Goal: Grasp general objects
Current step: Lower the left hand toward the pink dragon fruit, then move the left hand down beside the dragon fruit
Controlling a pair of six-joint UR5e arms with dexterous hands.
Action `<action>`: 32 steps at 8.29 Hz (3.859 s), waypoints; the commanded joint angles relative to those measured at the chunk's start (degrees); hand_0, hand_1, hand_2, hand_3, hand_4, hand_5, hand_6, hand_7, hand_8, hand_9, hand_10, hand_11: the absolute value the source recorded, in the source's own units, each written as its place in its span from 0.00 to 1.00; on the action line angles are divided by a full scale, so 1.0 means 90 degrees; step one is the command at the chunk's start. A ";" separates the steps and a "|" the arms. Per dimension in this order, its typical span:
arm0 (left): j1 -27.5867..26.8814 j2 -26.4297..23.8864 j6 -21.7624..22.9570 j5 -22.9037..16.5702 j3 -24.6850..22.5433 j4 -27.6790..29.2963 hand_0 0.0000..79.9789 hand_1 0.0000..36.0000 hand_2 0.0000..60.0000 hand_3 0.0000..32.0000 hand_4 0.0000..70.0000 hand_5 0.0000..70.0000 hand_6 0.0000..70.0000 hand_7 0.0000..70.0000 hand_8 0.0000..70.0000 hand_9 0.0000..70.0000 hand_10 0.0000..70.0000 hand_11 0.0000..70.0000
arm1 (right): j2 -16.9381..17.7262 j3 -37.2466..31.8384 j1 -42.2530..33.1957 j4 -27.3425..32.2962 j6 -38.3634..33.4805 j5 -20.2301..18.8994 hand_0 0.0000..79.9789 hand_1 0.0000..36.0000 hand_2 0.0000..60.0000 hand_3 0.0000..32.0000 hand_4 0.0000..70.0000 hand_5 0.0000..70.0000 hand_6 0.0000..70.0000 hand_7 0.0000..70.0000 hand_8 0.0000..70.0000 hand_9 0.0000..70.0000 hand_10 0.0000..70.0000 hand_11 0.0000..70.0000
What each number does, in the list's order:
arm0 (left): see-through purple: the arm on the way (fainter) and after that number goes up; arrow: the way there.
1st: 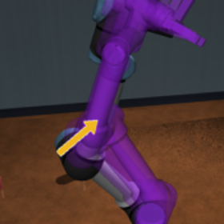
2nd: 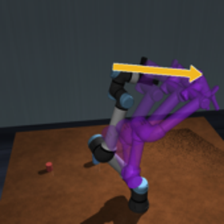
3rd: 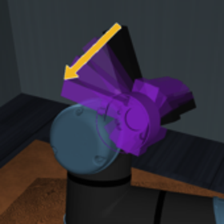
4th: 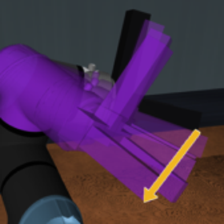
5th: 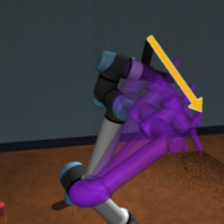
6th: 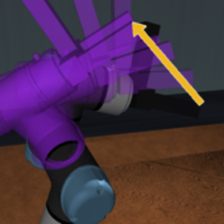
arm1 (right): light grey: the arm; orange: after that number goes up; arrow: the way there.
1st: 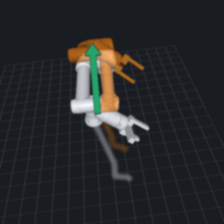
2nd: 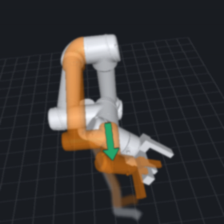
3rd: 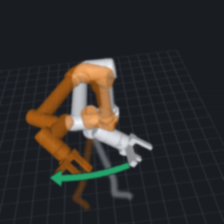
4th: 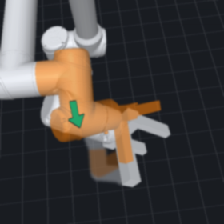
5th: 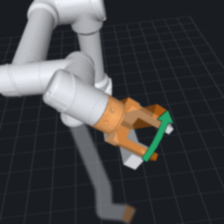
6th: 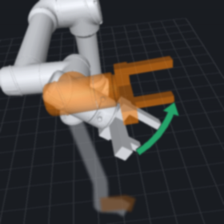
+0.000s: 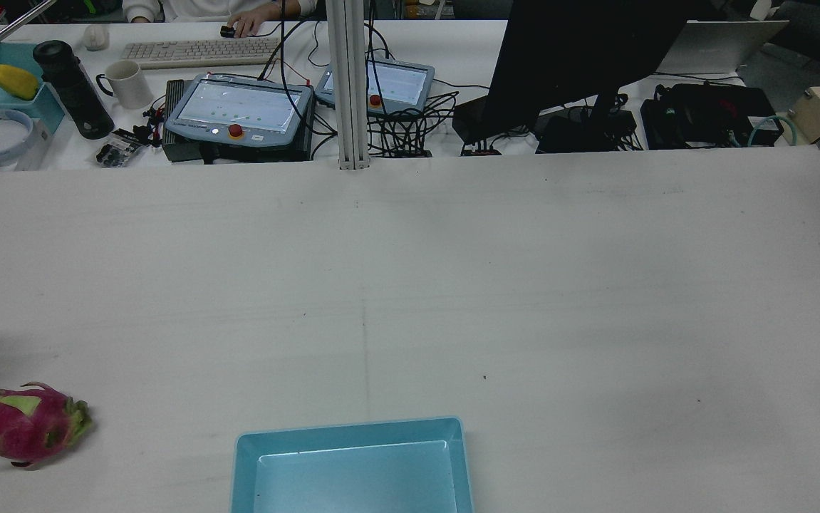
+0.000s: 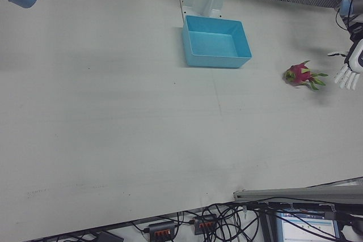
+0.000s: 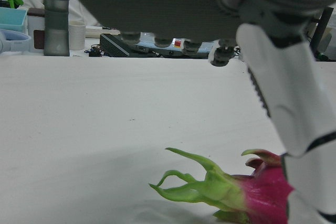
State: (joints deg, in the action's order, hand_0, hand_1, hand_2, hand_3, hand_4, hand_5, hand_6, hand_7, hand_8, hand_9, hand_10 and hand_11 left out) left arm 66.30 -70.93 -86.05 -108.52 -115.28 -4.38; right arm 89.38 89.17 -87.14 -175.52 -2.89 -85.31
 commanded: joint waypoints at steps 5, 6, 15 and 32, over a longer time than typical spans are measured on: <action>0.0006 -0.0058 0.0118 -0.0003 -0.0062 0.0047 0.68 0.60 0.13 0.19 0.00 0.01 0.00 0.08 0.00 0.00 0.00 0.00 | 0.0020 0.0024 0.0063 0.0000 -0.0011 0.0016 0.00 0.00 0.00 0.00 0.00 0.00 0.00 0.00 0.00 0.00 0.00 0.00; -0.0003 -0.0029 0.0118 -0.0061 -0.0062 0.0096 0.68 0.60 0.11 0.21 0.00 0.00 0.00 0.07 0.00 0.00 0.00 0.00 | 0.0020 0.0024 0.0063 0.0000 -0.0011 0.0016 0.00 0.00 0.00 0.00 0.00 0.00 0.00 0.00 0.00 0.00 0.00 0.00; -0.0052 0.0605 0.1196 -0.0042 0.0104 0.1663 0.68 0.61 0.15 0.14 0.00 0.10 0.00 0.08 0.00 0.00 0.00 0.01 | 0.0029 0.0024 0.0063 0.0000 -0.0011 0.0016 0.00 0.00 0.00 0.00 0.00 0.00 0.00 0.00 0.00 0.00 0.00 0.00; -0.0314 -0.0769 0.0776 0.4278 0.0409 0.2737 0.68 0.64 0.25 0.00 0.09 0.41 0.00 0.11 0.00 0.00 0.01 0.05 | 0.0020 0.0034 0.0053 0.0000 -0.0011 0.0006 0.00 0.00 0.00 0.00 0.00 0.00 0.00 0.00 0.00 0.00 0.00 0.00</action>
State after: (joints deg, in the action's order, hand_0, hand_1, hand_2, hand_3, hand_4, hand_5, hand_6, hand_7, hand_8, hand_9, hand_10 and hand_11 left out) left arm 65.44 -84.69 -74.25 -77.40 -107.92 12.41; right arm 89.56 89.37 -86.57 -175.52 -2.99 -85.17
